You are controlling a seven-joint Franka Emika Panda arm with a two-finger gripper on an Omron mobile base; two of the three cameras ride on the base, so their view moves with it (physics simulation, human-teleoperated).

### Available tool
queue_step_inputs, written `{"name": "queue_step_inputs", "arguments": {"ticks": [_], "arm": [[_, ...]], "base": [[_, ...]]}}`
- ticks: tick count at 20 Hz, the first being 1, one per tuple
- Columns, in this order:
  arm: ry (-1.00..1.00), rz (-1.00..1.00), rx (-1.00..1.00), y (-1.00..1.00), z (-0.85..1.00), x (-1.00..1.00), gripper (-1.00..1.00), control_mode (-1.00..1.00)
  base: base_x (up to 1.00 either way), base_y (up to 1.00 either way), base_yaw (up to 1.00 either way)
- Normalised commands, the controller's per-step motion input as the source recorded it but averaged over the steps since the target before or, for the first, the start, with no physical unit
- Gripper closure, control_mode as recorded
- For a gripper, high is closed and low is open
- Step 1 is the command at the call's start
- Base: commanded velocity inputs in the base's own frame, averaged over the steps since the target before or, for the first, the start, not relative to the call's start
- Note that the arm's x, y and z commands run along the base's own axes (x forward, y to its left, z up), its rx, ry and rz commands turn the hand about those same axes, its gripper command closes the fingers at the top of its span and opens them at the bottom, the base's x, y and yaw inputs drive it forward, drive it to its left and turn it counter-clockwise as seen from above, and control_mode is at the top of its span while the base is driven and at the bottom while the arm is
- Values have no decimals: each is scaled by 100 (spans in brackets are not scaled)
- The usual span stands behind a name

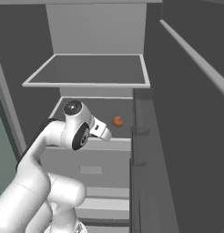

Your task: Open the fridge, remove the pear, onion, and shrimp, and place them on any counter.

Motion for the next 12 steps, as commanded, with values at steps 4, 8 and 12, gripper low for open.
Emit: {"name": "queue_step_inputs", "arguments": {"ticks": [4,8,12], "arm": [[0,-2,0,-31,-13,56,-100,-100],[0,-3,0,-34,-12,47,-100,-100],[0,-3,0,-20,-7,45,-100,-100]], "base": [[0,0,0],[0,0,0],[0,0,0]]}}
